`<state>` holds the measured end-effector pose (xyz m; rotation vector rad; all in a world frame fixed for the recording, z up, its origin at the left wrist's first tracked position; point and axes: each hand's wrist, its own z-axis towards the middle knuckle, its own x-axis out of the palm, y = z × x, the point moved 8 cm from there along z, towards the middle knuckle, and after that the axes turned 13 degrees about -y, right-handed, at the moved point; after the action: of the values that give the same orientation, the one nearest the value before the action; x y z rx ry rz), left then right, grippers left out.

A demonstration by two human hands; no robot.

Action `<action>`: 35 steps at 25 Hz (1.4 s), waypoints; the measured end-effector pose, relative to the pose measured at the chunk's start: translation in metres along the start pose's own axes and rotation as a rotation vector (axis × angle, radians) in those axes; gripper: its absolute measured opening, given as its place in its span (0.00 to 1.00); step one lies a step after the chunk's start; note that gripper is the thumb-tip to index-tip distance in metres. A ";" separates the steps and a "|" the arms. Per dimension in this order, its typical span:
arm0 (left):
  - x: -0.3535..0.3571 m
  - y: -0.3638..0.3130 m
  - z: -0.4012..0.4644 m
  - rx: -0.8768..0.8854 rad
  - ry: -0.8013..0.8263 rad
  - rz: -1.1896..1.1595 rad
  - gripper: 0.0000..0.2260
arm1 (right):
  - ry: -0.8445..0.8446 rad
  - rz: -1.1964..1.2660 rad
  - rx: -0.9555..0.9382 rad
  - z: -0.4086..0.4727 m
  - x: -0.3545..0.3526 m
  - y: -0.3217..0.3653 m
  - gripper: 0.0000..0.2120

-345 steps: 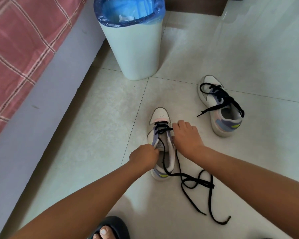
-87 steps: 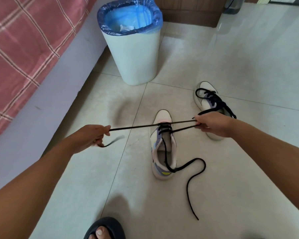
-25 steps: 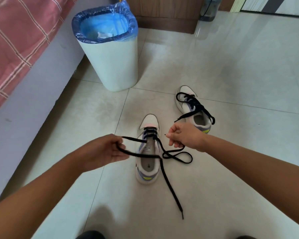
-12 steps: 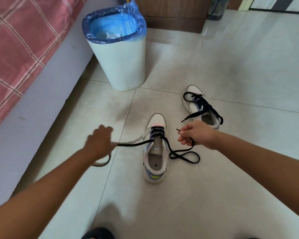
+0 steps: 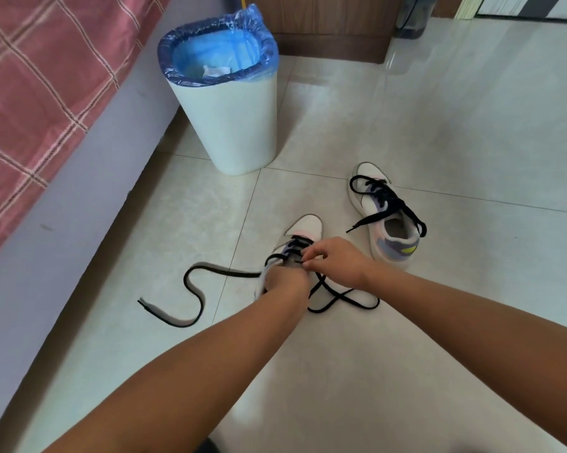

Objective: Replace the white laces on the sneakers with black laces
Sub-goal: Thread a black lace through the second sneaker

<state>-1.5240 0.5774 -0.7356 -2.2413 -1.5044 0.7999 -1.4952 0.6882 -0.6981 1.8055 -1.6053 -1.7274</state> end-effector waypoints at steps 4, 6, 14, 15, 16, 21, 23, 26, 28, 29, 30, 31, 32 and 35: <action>-0.018 -0.006 0.018 -0.003 -0.073 -0.128 0.07 | -0.054 0.108 0.060 0.003 -0.002 -0.008 0.07; -0.022 -0.004 0.021 -0.063 -0.102 -0.134 0.05 | -0.056 0.155 0.084 0.000 0.002 -0.010 0.06; -0.005 -0.011 0.014 -0.020 0.114 -0.167 0.03 | -0.245 0.322 0.205 0.000 -0.013 -0.021 0.03; -0.008 -0.019 0.009 0.030 0.124 -0.142 0.02 | -0.251 0.382 0.206 0.000 -0.017 -0.017 0.05; -0.009 -0.030 0.004 0.086 0.151 -0.119 0.03 | -0.266 0.422 0.194 0.000 -0.023 -0.011 0.06; -0.007 -0.125 -0.063 0.162 0.451 -0.306 0.13 | -0.450 0.453 -0.019 0.001 -0.113 0.071 0.06; -0.003 -0.166 -0.107 0.143 0.527 -0.336 0.12 | -0.555 0.486 -0.099 -0.003 -0.162 0.104 0.07; -0.004 -0.221 -0.165 0.246 0.523 -0.275 0.12 | -0.621 0.653 -0.216 -0.019 -0.223 0.147 0.10; -0.008 -0.254 -0.197 0.351 0.481 -0.290 0.10 | -0.629 0.731 -0.327 -0.032 -0.252 0.176 0.13; -0.013 -0.268 -0.213 0.395 0.451 -0.330 0.10 | -0.631 0.747 -0.375 -0.039 -0.263 0.190 0.13; -0.016 -0.279 -0.227 0.427 0.435 -0.386 0.09 | -0.634 0.747 -0.416 -0.045 -0.272 0.204 0.13; -0.018 -0.289 -0.244 0.460 0.447 -0.445 0.08 | -0.644 0.732 -0.455 -0.051 -0.282 0.220 0.13; -0.018 -0.297 -0.256 0.491 0.471 -0.490 0.06 | -0.665 0.712 -0.489 -0.055 -0.292 0.235 0.13; -0.024 -0.320 -0.285 0.546 0.494 -0.615 0.04 | -0.725 0.644 -0.575 -0.070 -0.330 0.286 0.17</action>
<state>-1.5920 0.6920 -0.3276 -1.3321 -1.3859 0.3595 -1.5145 0.7841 -0.2665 0.3450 -1.4079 -2.2529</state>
